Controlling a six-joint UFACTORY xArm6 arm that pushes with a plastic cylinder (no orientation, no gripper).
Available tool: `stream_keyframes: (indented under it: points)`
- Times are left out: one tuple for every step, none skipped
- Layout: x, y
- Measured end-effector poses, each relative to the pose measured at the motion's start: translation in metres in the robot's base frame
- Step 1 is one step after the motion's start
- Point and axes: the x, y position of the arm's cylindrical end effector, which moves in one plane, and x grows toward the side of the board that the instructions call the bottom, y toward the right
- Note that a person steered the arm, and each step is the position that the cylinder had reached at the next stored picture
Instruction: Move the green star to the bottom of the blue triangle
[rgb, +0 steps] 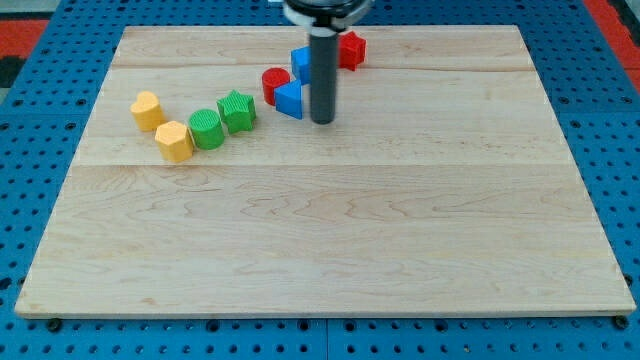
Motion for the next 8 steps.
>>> stream_keyframes:
  points:
    - [-0.036,-0.015]
    - [-0.072,-0.015]
    - [-0.068,0.005]
    - [-0.004,0.018]
    - [0.063,-0.059]
    - [0.095,-0.154]
    - [0.089,-0.194]
    - [0.043,-0.144]
